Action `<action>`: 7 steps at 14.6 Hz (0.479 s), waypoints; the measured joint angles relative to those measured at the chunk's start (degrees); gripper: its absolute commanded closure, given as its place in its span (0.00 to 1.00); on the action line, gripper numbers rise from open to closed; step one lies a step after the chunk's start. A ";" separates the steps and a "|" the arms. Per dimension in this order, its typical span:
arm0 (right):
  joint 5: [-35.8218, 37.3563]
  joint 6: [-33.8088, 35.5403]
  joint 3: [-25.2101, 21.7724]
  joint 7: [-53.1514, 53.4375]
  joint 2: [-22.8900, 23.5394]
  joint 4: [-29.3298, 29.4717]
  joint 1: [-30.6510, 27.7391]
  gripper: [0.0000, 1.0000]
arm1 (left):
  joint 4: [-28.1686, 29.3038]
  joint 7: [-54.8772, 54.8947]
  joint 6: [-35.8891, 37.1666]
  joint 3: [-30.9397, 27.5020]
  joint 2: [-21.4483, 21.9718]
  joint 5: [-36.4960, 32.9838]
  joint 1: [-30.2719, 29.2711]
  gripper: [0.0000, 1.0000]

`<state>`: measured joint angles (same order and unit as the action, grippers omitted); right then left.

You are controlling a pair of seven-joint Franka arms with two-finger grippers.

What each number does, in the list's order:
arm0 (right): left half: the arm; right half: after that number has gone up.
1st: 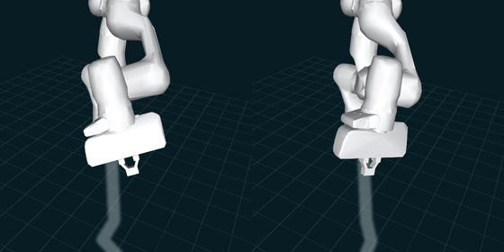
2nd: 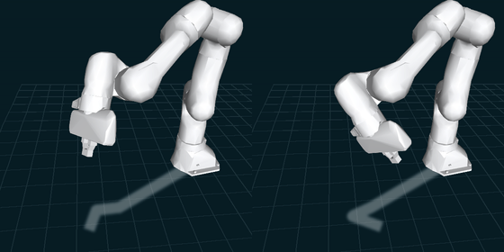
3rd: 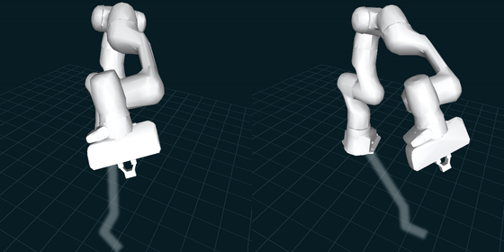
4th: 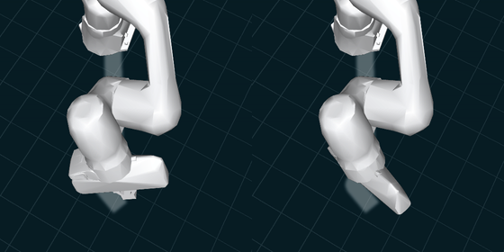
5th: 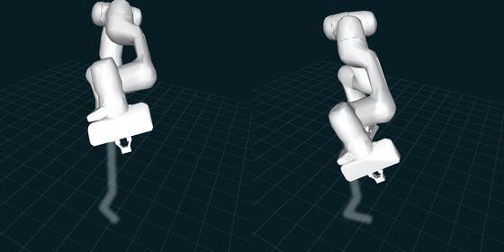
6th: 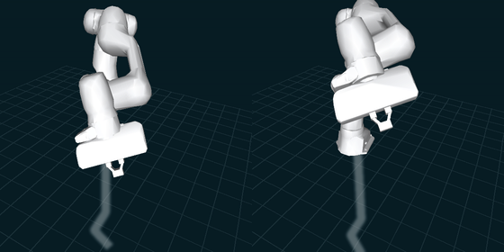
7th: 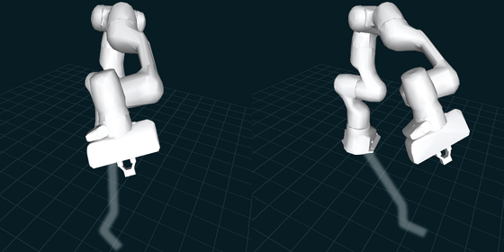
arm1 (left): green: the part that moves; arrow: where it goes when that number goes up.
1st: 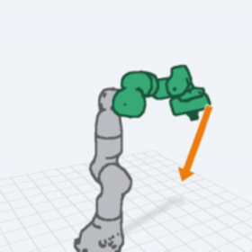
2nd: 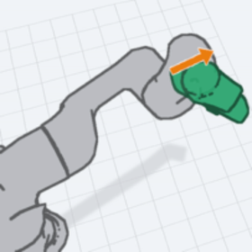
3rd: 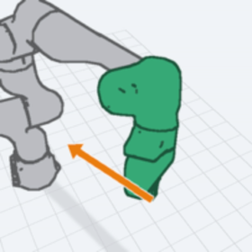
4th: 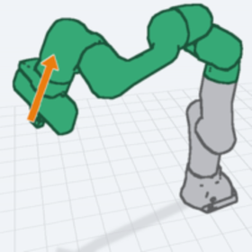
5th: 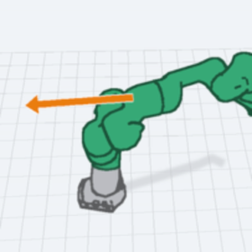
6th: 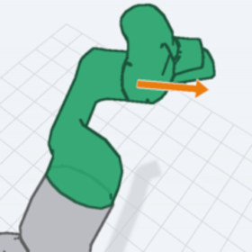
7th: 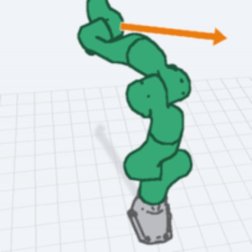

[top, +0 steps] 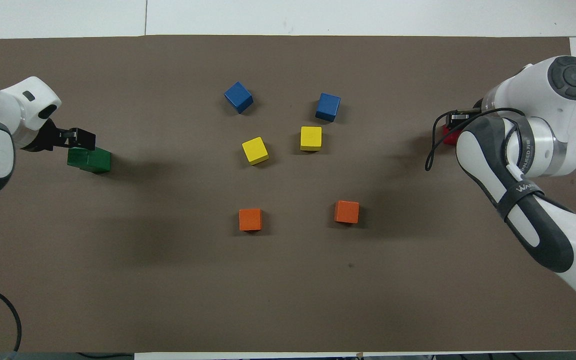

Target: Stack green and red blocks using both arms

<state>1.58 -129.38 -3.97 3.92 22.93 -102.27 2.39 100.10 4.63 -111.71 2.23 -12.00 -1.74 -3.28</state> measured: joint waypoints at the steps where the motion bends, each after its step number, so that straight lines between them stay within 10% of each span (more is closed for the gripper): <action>1: -0.02 -0.01 0.00 0.09 -0.07 -0.10 0.00 1.00 | -1.75 0.00 3.10 0.07 1.36 0.00 0.02 0.00; 2: -0.03 -0.22 -0.01 0.11 -0.11 -0.20 -0.02 0.79 | -2.72 0.00 5.27 0.15 2.90 0.00 0.04 0.00; 3: -0.04 -1.03 -0.03 0.11 -0.12 -0.43 -0.03 0.23 | -3.18 0.00 6.99 0.31 4.60 0.00 0.05 0.00; 4: -0.05 -2.12 -0.03 0.12 -0.15 -0.77 -0.05 0.00 | -3.26 0.00 8.74 0.51 6.25 0.00 0.07 0.00; 7: -0.06 -3.64 -0.05 0.16 -0.31 -1.72 -0.07 0.00 | -3.26 0.00 14.21 0.99 10.03 0.00 0.19 0.00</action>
<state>1.52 -133.02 -4.01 4.08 22.61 -103.98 2.32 96.84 4.63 -97.50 3.23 -1.96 -1.74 -3.09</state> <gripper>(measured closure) 0.242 0.000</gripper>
